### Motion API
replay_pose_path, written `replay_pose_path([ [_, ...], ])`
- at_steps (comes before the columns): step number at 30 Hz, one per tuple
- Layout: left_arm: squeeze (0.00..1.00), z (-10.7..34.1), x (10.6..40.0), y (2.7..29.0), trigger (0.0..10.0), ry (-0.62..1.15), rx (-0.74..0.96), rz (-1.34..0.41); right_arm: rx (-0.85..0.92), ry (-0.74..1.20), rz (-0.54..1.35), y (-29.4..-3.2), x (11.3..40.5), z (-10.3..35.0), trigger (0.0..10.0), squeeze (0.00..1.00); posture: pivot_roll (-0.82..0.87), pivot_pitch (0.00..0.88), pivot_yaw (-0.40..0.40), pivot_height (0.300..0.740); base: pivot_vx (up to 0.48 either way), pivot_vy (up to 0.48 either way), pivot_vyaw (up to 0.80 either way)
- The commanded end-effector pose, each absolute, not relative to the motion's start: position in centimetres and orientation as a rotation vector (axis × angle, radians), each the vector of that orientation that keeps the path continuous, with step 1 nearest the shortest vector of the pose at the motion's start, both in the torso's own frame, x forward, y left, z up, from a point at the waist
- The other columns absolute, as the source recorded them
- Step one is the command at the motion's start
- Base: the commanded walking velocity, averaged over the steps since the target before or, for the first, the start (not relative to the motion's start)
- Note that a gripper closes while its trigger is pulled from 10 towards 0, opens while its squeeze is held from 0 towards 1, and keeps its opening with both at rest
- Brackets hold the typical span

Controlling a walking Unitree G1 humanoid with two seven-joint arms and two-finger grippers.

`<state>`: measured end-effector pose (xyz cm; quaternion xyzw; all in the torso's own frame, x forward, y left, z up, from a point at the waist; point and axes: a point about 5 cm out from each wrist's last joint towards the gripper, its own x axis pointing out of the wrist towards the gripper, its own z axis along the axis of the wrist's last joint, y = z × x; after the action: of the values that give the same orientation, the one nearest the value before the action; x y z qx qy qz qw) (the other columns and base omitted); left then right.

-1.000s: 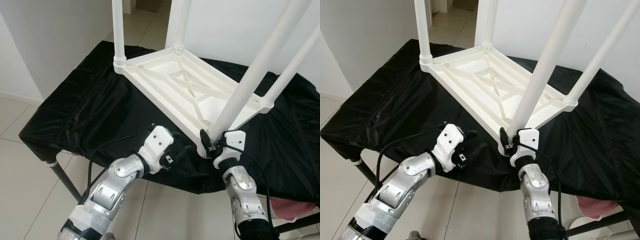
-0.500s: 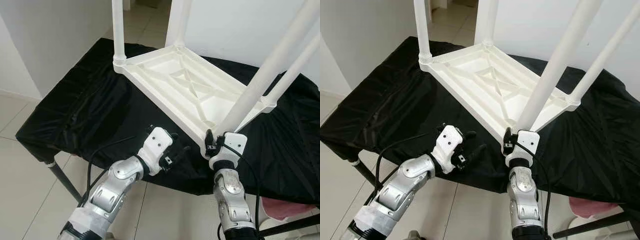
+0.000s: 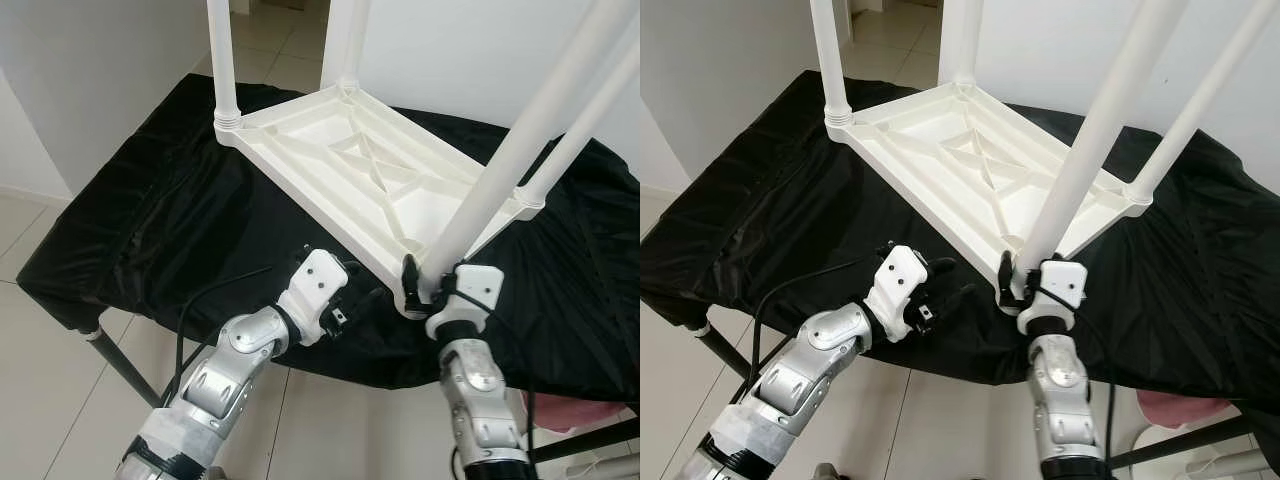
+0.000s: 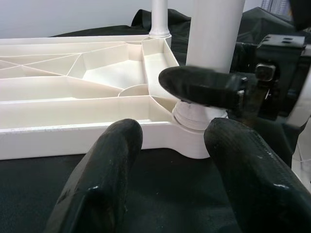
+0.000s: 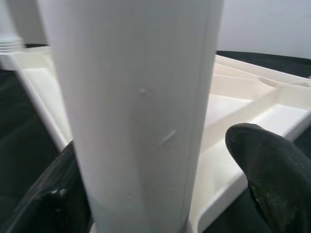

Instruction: Building children table

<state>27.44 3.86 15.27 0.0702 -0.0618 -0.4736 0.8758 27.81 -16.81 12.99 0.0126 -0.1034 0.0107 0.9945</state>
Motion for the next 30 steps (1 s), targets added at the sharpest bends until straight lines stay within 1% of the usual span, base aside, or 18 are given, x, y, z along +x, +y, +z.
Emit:
replay_pose_path([
  [1, 0.00, 15.1, 26.9, 3.4, 10.0, -0.125, 0.160, -1.064, 0.039, -0.217, 0.057, -16.9, 27.8, 13.2, 10.0, 1.00, 0.00, 0.079, -0.072, 0.740, 0.000, 0.000, 0.00],
  [3, 0.00, 14.9, 26.9, 3.3, 10.0, -0.121, 0.172, -1.063, 0.026, -0.203, 0.143, -17.0, 28.0, 13.0, 10.0, 1.00, 0.01, 0.073, -0.064, 0.740, 0.000, 0.000, 0.00],
  [4, 0.00, 15.0, 27.0, 3.2, 10.0, -0.124, 0.178, -1.062, 0.015, -0.197, 0.173, -17.1, 28.1, 13.0, 10.0, 0.61, 0.01, 0.076, -0.066, 0.740, 0.000, 0.000, 0.00],
  [5, 0.00, 15.0, 27.0, 3.2, 10.0, -0.124, 0.178, -1.062, 0.015, -0.197, 0.173, -17.1, 28.1, 13.0, 10.0, 0.61, 0.01, 0.076, -0.066, 0.740, 0.000, 0.000, 0.00],
  [6, 0.00, 15.2, 26.9, 3.2, 10.0, -0.128, 0.176, -1.065, 0.015, -0.193, 0.203, -17.1, 28.3, 13.0, 10.0, 0.00, 0.01, 0.078, -0.072, 0.740, 0.000, 0.000, 0.00],
  [9, 0.00, 15.3, 26.8, 3.2, 10.0, -0.133, 0.177, -1.072, 0.009, -0.188, 0.258, -17.1, 28.4, 13.1, 10.0, 0.00, 0.01, 0.076, -0.072, 0.740, 0.000, 0.000, 0.00],
  [12, 0.00, 15.6, 26.4, 2.2, 10.0, -0.150, 0.169, -1.108, -0.073, -0.134, 0.408, -17.9, 29.3, 12.1, 10.0, 0.00, 0.00, 0.069, -0.068, 0.740, 0.000, 0.000, 0.00],
  [16, 0.00, 15.8, 26.3, 1.7, 10.0, -0.161, 0.165, -1.122, -0.092, -0.110, 0.440, -18.4, 29.7, 11.7, 10.0, 0.00, 0.00, 0.062, -0.072, 0.740, 0.000, 0.000, 0.00],
  [17, 0.00, 15.7, 26.4, 1.7, 10.0, -0.159, 0.161, -1.116, -0.095, -0.103, 0.448, -18.6, 30.0, 11.7, 9.6, 0.00, 0.00, 0.057, -0.072, 0.740, 0.000, 0.000, 0.00],
  [18, 0.00, 15.7, 26.4, 1.7, 10.0, -0.159, 0.161, -1.116, -0.095, -0.103, 0.448, -18.6, 30.0, 11.7, 9.6, 0.00, 0.00, 0.057, -0.072, 0.740, 0.000, 0.000, 0.00],
  [19, 0.00, 15.7, 26.5, 1.7, 10.0, -0.158, 0.159, -1.111, -0.092, -0.101, 0.449, -18.8, 30.2, 11.6, 4.9, 0.00, 0.00, 0.049, -0.072, 0.740, 0.000, 0.000, 0.00],
  [20, 0.00, 15.7, 26.5, 1.7, 10.0, -0.158, 0.159, -1.111, -0.092, -0.101, 0.449, -18.8, 30.2, 11.6, 4.9, 0.00, 0.00, 0.049, -0.072, 0.740, 0.000, 0.000, 0.00],
  [21, 0.00, 15.7, 26.6, 1.8, 10.0, -0.158, 0.158, -1.109, -0.099, -0.100, 0.451, -19.0, 30.4, 11.6, 0.0, 0.00, 0.01, 0.047, -0.073, 0.740, 0.000, 0.000, 0.00],
  [25, 0.00, 16.0, 26.8, 1.9, 10.0, -0.167, 0.158, -1.102, -0.088, -0.106, 0.451, -19.3, 30.7, 11.8, 0.0, 0.00, 0.01, 0.043, -0.074, 0.740, 0.000, 0.000, 0.00],
  [30, 0.00, 16.0, 27.0, 2.0, 10.0, -0.169, 0.161, -1.099, -0.064, -0.119, 0.463, -19.2, 30.5, 11.9, 0.0, 0.00, 0.01, 0.039, -0.073, 0.740, 0.000, 0.000, 0.00],
])
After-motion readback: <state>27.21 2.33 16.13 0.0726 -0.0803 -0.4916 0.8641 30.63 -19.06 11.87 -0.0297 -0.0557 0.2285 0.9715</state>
